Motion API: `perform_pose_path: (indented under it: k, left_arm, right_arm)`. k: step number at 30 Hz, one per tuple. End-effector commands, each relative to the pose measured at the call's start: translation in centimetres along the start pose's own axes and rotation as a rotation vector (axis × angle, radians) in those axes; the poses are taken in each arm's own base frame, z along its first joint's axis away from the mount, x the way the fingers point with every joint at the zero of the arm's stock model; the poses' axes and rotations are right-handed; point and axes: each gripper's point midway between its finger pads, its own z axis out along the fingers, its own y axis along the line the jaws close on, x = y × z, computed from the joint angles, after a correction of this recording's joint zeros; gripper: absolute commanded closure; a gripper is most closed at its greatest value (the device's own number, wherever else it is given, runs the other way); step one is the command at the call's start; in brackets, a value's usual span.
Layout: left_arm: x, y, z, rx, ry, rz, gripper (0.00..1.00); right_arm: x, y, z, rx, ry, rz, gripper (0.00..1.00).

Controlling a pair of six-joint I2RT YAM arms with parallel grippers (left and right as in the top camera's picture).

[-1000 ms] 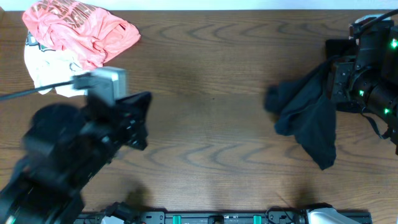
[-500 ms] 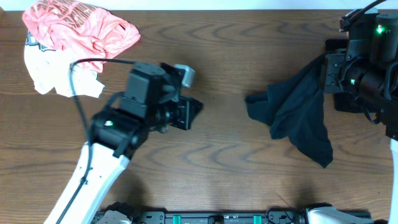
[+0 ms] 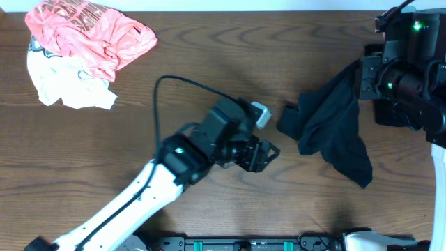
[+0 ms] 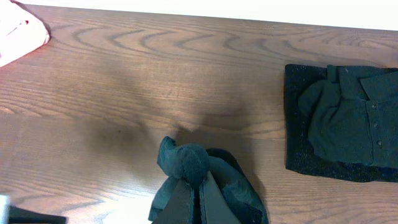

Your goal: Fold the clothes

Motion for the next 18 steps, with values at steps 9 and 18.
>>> perform_pose_path:
  k: [9,18]
  left_arm:
    - [-0.7,0.3,9.2,-0.091,-0.078,-0.014,0.35]
    - [-1.6,1.3,12.9,-0.106,-0.146,0.007,0.35]
  right_arm:
    - [-0.2,-0.4,-0.3,0.014,-0.007,-0.022,0.99]
    - [0.0,-0.4,-0.3,0.015,0.0,-0.03,0.99]
